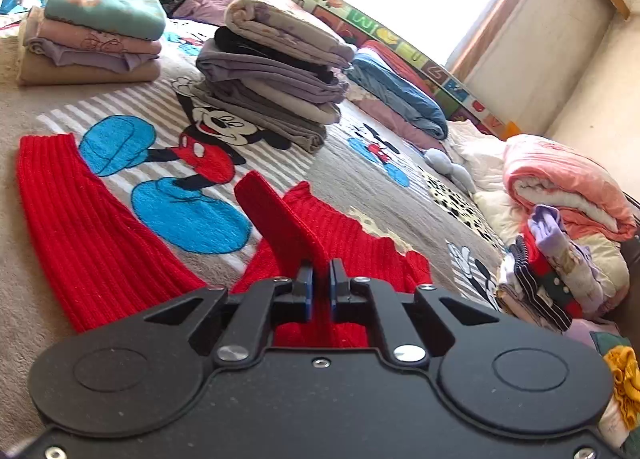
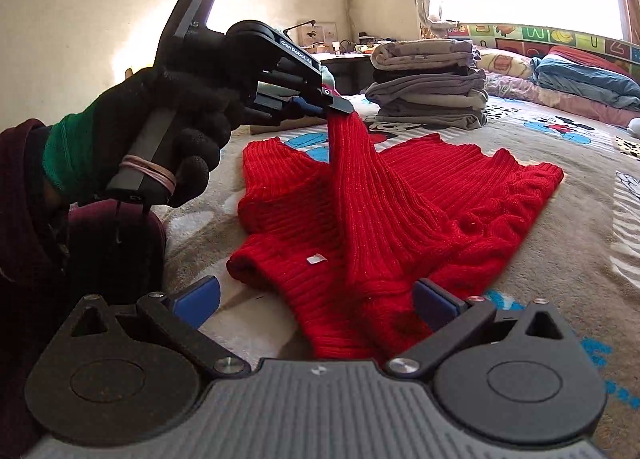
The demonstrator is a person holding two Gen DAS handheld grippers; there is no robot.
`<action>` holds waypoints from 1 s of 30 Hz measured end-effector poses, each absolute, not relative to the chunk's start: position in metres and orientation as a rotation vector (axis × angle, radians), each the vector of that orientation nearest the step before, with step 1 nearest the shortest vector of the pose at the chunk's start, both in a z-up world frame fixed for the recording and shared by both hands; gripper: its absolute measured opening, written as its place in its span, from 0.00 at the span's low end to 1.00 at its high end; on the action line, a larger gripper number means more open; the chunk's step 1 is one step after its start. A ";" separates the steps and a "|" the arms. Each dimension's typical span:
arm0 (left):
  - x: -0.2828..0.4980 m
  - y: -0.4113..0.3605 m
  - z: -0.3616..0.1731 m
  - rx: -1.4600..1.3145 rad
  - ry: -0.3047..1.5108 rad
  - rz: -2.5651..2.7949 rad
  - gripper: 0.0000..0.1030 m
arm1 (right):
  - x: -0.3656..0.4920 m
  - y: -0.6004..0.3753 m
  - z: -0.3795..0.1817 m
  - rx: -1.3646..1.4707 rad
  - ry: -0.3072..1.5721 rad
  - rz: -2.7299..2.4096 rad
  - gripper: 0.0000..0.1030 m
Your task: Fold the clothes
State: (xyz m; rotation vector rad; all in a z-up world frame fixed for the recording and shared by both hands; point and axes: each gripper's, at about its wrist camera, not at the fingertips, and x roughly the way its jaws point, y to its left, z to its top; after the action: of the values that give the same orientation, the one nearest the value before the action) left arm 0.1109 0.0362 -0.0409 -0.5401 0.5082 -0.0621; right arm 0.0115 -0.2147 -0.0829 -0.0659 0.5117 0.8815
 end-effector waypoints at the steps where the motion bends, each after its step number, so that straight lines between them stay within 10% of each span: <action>1: 0.110 0.033 -0.041 -0.517 0.502 -0.063 0.05 | 0.012 -0.215 -0.083 -0.065 0.513 0.882 0.99; 30: 0.214 -0.106 -0.031 -0.361 0.613 -0.197 0.04 | 0.012 -0.226 -0.091 -0.016 0.561 0.996 1.00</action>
State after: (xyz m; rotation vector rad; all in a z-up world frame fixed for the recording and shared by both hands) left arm 0.2143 -0.1059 -0.0315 -0.3609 0.6126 -0.1968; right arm 0.0123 -0.2264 -0.0911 -0.0163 0.5609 0.9961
